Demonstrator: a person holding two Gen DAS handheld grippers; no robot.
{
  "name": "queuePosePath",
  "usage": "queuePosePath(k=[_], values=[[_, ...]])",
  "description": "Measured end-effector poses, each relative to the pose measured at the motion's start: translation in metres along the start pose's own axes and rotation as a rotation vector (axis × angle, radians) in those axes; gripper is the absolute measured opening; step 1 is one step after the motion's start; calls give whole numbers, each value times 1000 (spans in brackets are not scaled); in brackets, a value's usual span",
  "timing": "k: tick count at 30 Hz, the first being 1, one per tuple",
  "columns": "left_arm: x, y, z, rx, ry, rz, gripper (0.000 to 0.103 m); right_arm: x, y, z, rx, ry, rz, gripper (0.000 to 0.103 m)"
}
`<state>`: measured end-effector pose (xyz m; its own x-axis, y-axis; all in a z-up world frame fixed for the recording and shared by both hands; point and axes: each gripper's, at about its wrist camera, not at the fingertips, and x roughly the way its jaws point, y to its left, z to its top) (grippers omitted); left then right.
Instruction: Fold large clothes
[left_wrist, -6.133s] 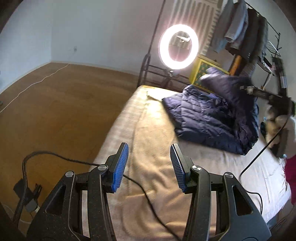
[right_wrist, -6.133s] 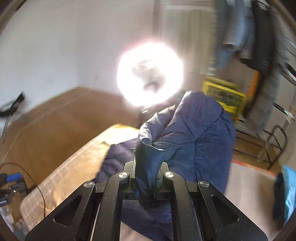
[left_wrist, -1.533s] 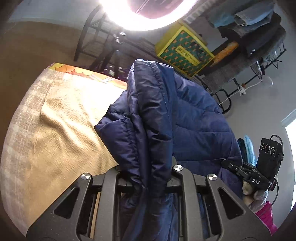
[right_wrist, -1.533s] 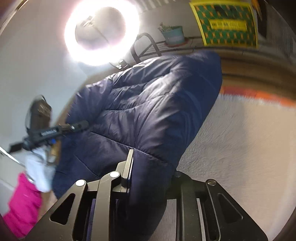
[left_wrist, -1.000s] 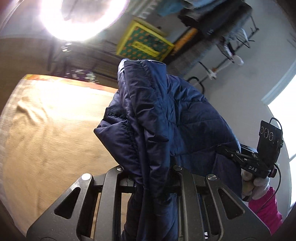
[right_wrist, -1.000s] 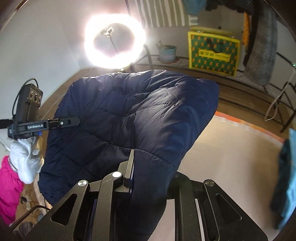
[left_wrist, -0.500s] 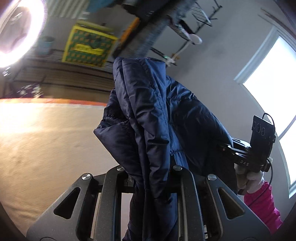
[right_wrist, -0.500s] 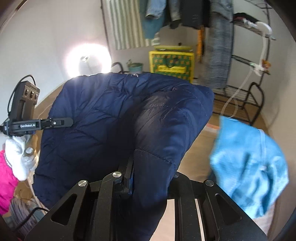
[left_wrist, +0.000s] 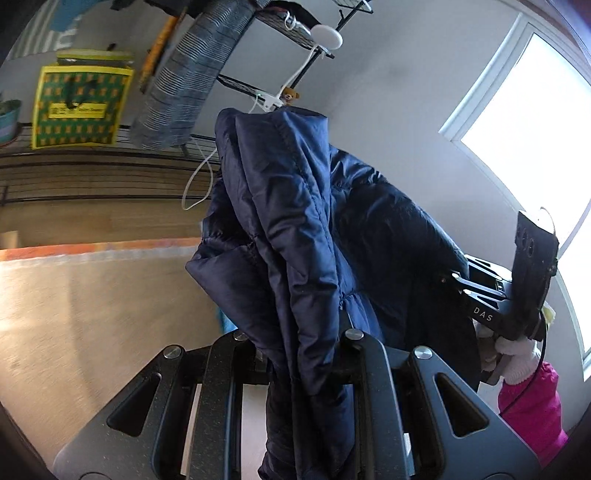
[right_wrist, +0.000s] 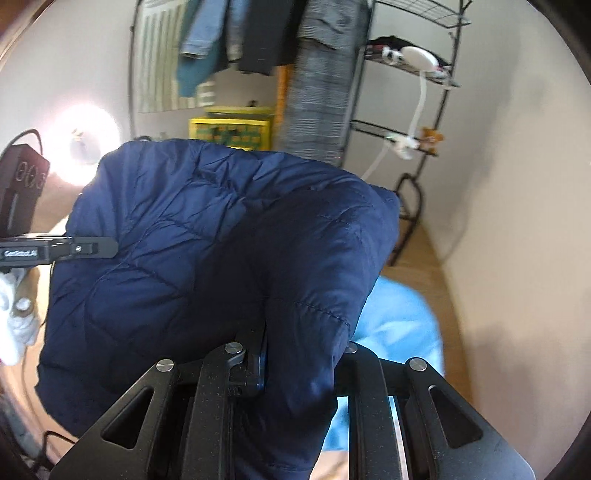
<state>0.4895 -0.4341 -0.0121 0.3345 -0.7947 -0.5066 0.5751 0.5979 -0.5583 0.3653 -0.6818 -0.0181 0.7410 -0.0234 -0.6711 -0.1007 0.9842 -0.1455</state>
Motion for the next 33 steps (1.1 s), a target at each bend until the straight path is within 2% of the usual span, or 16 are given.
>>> queuePosePath(k=[5, 8, 11, 13, 14, 17, 20, 21, 22, 23, 24, 26, 28, 29, 31, 33], values=[[60, -2, 15, -1, -6, 24, 15, 41, -39, 17, -46, 20, -129, 16], [93, 10, 18, -35, 3, 36, 15, 69, -49, 22, -72, 31, -183, 16], [119, 21, 11, -57, 33, 87, 15, 104, -58, 23, -58, 68, -207, 18], [138, 34, 4, -94, 79, 116, 17, 126, -70, 21, -18, 118, -203, 26], [144, 40, 1, -101, 92, 128, 19, 140, -75, 18, 1, 162, -231, 27], [150, 45, -3, -94, 95, 131, 21, 158, -91, 9, 40, 216, -242, 33], [153, 49, -6, -93, 103, 143, 21, 146, -113, 4, 125, 178, -240, 50], [152, 50, -8, -108, 104, 139, 21, 139, -122, 3, 146, 161, -279, 64], [153, 54, -9, -135, 108, 128, 22, 131, -129, 3, 167, 144, -332, 73], [152, 57, -8, -153, 115, 123, 26, 119, -134, 0, 197, 128, -378, 74], [152, 59, -8, -166, 122, 116, 32, 101, -143, -6, 255, 96, -376, 74], [153, 63, -11, -191, 145, 102, 41, 70, -148, -27, 354, 56, -297, 74], [152, 64, -13, -192, 150, 117, 48, 52, -146, -49, 421, 38, -234, 78], [151, 65, -14, -191, 155, 134, 55, 42, -143, -66, 461, 37, -202, 78], [146, 67, -12, -177, 148, 162, 58, 33, -133, -89, 496, 46, -194, 78], [134, 67, -11, -159, 123, 197, 60, 30, -119, -104, 469, 59, -210, 78]])
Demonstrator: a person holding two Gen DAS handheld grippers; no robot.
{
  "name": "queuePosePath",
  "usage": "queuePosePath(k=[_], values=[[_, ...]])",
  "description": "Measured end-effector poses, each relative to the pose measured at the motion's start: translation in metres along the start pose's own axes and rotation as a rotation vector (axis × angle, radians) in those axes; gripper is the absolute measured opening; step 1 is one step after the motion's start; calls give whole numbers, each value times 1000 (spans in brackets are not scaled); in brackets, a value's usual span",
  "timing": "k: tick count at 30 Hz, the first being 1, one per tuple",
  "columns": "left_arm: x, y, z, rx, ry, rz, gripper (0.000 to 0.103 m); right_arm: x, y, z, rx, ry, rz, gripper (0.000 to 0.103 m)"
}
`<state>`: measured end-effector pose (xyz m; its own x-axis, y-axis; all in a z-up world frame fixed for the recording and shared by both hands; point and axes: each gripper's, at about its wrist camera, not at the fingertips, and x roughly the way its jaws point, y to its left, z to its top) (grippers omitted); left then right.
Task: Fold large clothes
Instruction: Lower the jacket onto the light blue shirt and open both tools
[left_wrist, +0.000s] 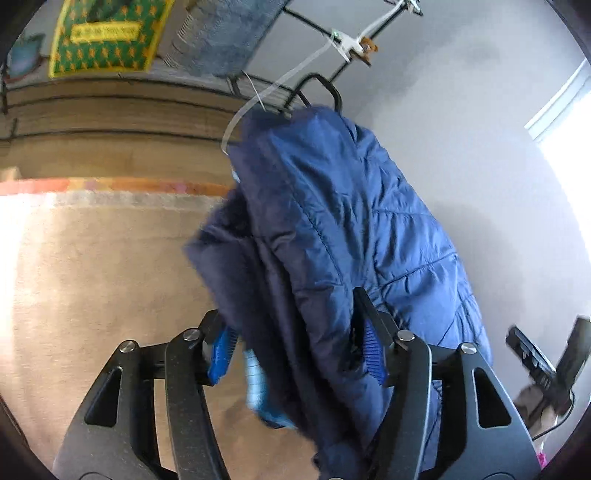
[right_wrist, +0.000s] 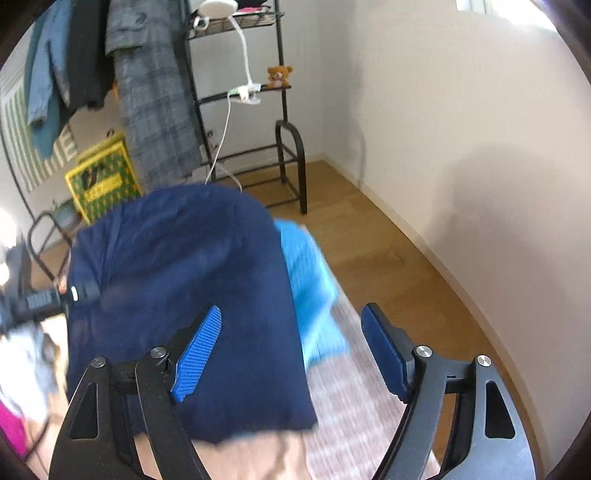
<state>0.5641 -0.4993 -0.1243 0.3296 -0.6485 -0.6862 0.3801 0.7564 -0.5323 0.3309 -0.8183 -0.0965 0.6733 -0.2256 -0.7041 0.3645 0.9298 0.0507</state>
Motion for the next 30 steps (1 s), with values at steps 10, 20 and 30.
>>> queuePosePath(k=[10, 20, 30], values=[[-133, -37, -20, 154, -154, 83, 60, -58, 18, -12, -9, -84, 20, 78], [-336, -82, -91, 288, -337, 55, 60, -203, 77, -23, -84, -222, -1, 78], [-512, -139, -175, 505, -476, 63, 79, -354, 123, -60, -153, -380, -27, 79]])
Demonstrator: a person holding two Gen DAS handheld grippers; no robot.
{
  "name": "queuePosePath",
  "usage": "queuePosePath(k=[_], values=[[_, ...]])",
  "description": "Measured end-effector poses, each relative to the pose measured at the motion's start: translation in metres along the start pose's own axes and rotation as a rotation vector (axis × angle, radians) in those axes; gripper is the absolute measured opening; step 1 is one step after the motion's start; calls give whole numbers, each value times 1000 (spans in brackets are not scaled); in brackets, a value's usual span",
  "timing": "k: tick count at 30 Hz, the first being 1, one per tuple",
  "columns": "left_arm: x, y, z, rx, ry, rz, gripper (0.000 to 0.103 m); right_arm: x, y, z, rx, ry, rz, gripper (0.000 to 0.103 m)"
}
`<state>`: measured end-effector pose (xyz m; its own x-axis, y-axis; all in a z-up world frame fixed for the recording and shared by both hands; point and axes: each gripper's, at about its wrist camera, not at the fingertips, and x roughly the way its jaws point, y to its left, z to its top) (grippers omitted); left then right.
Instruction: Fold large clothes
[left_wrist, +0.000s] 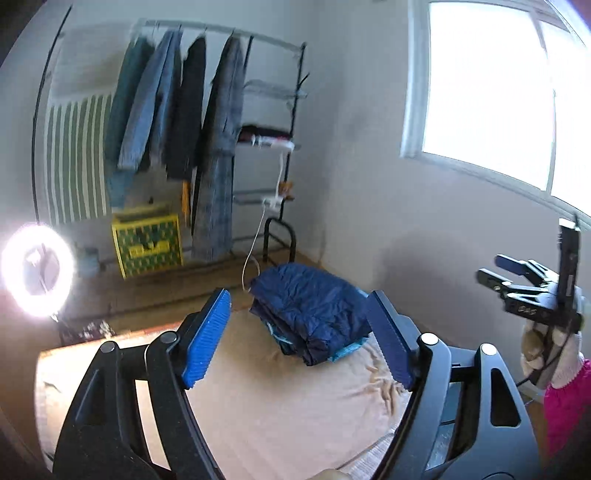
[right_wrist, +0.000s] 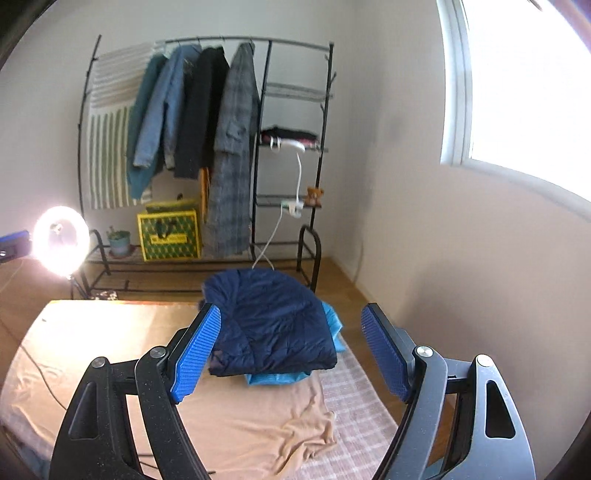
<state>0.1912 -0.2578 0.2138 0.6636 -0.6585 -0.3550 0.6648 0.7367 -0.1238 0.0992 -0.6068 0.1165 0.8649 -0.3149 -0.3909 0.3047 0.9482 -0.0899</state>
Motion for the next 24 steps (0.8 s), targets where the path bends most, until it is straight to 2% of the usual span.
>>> queuePosePath(k=[5, 10, 20, 24], values=[[-64, -16, -4, 13, -43, -19, 93, -46, 22, 0, -13, -42, 10, 79], [-92, -21, -32, 7, -32, -21, 100, -64, 38, -11, -4, -55, 34, 81], [-86, -41, -105, 94, 52, 77, 103, -64, 74, -42, -4, -80, 49, 84], [-80, -36, -124, 61, 73, 72, 103, -60, 86, -49, -3, -78, 56, 84]])
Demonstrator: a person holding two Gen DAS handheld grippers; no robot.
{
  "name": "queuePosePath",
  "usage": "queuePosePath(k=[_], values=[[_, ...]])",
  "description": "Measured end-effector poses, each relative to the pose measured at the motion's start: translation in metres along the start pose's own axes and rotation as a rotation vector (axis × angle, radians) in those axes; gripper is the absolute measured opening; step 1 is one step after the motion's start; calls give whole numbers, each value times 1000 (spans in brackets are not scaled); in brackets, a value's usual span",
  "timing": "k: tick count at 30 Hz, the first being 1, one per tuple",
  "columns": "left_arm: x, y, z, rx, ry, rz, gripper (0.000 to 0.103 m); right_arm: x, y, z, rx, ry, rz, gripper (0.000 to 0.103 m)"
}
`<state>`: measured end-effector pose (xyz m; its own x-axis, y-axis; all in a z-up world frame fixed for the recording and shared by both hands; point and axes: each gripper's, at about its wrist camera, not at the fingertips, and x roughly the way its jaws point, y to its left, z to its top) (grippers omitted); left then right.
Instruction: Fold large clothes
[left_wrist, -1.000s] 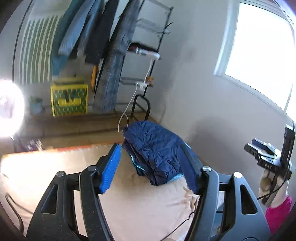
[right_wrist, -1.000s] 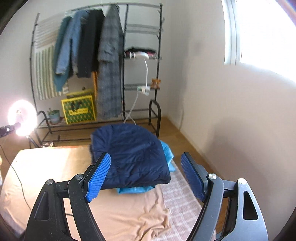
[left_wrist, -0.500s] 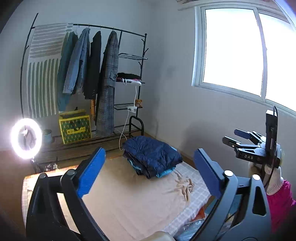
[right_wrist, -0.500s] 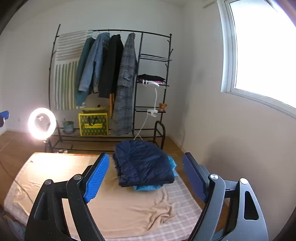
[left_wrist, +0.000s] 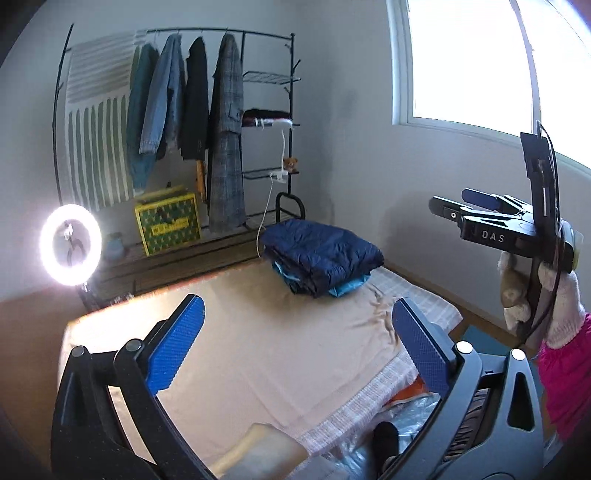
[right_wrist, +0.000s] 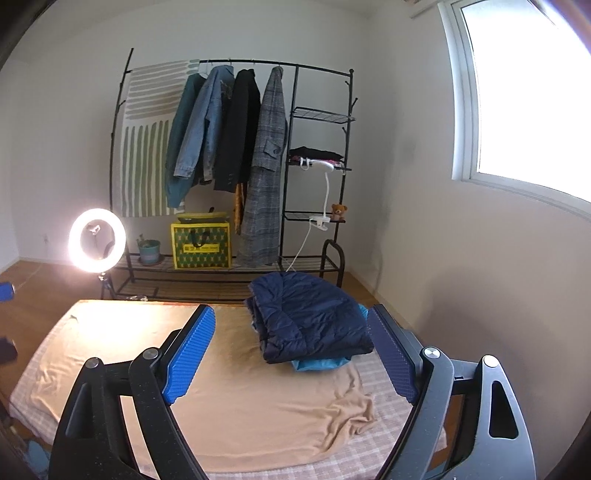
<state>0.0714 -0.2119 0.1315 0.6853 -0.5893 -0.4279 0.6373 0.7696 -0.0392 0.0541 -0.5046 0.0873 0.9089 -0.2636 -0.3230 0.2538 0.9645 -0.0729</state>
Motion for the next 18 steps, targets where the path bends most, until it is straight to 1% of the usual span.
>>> queuePosePath(k=[2, 6, 10, 12, 18], values=[[6, 4, -7, -12, 3, 2, 103, 4, 5, -3, 6, -2, 0, 85], [25, 11, -20, 7, 13, 32, 103, 16, 15, -12, 28, -13, -22, 85], [49, 23, -30, -24, 40, 21, 103, 35, 26, -24, 29, 5, -28, 85], [62, 29, -35, -38, 52, 28, 103, 43, 30, -31, 32, 14, -38, 86], [93, 49, -48, -104, 70, 42, 103, 70, 37, -51, 60, 45, -30, 86]])
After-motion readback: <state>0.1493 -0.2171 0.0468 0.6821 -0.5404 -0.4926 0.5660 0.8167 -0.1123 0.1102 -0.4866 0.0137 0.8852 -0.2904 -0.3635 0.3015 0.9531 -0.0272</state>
